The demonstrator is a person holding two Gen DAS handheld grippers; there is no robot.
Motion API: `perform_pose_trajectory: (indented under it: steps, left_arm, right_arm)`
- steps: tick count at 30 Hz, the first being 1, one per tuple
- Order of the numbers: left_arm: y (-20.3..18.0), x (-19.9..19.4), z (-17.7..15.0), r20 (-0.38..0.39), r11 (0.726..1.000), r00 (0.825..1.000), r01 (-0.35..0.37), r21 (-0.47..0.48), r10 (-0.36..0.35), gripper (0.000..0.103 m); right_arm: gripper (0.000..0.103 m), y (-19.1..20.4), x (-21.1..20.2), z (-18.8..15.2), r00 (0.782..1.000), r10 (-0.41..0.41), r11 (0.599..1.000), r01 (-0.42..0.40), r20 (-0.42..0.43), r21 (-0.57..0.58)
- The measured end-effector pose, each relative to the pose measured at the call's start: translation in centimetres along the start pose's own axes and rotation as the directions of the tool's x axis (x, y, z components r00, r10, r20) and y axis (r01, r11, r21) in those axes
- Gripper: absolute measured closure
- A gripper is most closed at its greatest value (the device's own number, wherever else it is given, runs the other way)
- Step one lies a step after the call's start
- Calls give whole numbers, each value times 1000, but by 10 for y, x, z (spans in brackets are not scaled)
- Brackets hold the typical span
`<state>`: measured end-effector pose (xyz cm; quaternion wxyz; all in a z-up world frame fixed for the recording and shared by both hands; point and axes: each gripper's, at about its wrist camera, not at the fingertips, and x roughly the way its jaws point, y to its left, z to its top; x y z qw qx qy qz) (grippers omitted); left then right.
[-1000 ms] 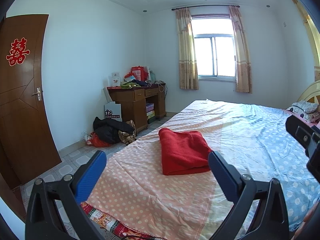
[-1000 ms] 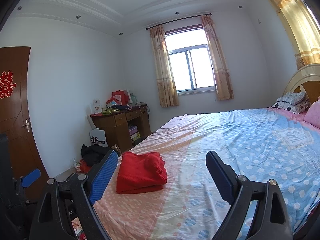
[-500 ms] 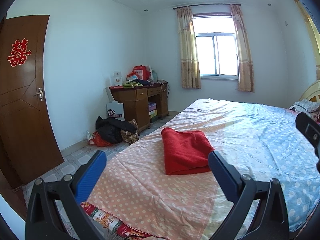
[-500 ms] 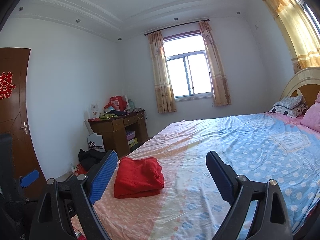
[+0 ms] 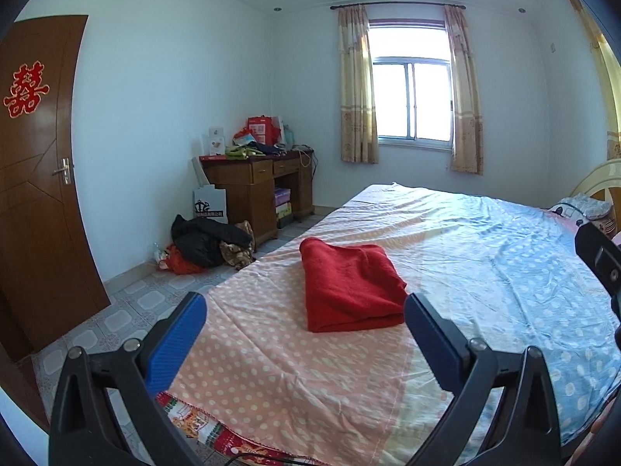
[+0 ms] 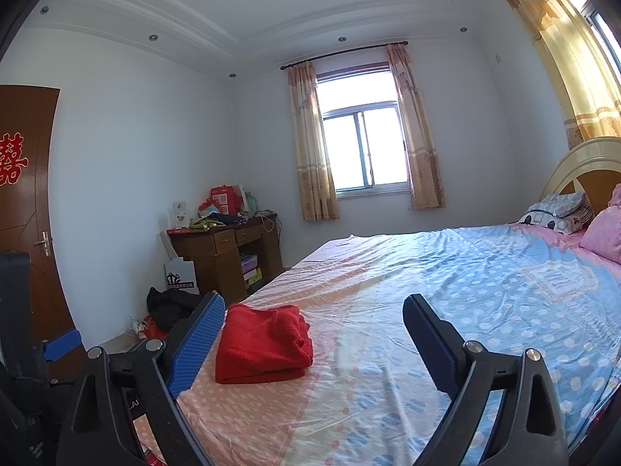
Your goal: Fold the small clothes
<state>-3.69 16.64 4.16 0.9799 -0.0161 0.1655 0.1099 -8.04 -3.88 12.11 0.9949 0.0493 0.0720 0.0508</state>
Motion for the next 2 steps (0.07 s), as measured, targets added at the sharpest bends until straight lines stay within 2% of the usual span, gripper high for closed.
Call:
perform_pose_trajectory:
  steps: [2]
  left_arm:
    - [0, 1, 0, -4, 1000, 1000, 2, 3, -2, 0]
  right_arm:
    - [9, -1, 2, -1, 1000, 5, 1000, -5, -10, 7]
